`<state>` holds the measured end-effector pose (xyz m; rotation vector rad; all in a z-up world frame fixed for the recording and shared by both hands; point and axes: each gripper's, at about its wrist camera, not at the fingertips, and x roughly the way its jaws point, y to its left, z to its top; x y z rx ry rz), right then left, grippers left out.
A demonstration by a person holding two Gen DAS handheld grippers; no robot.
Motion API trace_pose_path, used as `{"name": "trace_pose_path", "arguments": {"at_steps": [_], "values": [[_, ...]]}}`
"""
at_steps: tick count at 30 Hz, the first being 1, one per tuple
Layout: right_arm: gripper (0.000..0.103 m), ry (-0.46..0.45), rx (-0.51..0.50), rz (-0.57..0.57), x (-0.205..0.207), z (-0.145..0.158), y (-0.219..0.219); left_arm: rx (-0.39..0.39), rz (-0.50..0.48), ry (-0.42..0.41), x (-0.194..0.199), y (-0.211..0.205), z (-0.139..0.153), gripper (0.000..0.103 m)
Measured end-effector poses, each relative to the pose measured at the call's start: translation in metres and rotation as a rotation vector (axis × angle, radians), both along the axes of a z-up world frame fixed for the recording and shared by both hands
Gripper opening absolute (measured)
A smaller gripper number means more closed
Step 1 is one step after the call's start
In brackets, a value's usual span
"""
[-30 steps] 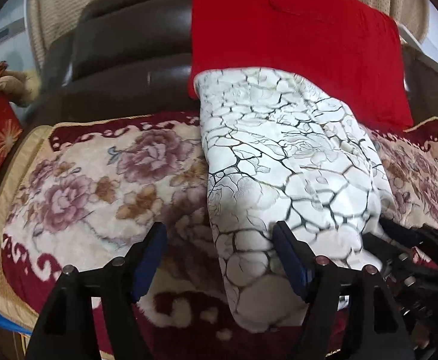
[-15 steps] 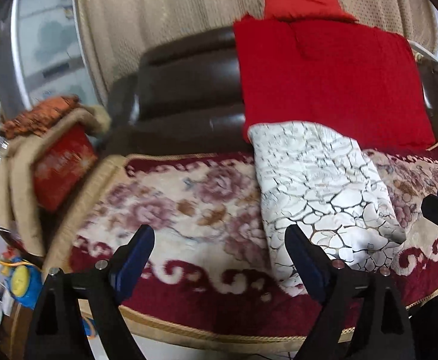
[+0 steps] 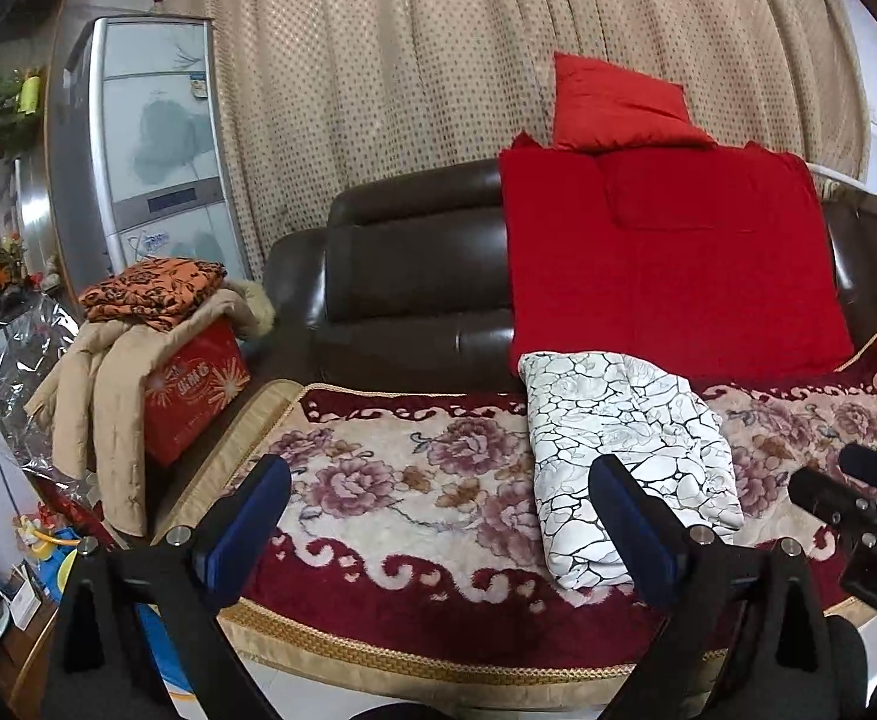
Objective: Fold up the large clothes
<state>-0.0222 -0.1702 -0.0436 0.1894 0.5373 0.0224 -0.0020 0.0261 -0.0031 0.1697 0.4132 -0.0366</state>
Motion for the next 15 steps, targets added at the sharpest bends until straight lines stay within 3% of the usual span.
{"name": "trace_pose_path", "arguments": {"at_steps": [7, 15], "values": [[0.066, -0.021, 0.023, -0.029, -0.028, 0.015, 0.0, -0.013, 0.042, -0.023, -0.025, 0.004, 0.017, 0.099], [0.076, -0.058, 0.054, -0.042, -0.054, 0.035, -0.003, -0.002, 0.038, -0.048, -0.047, 0.004, 0.032, 0.099]]}}
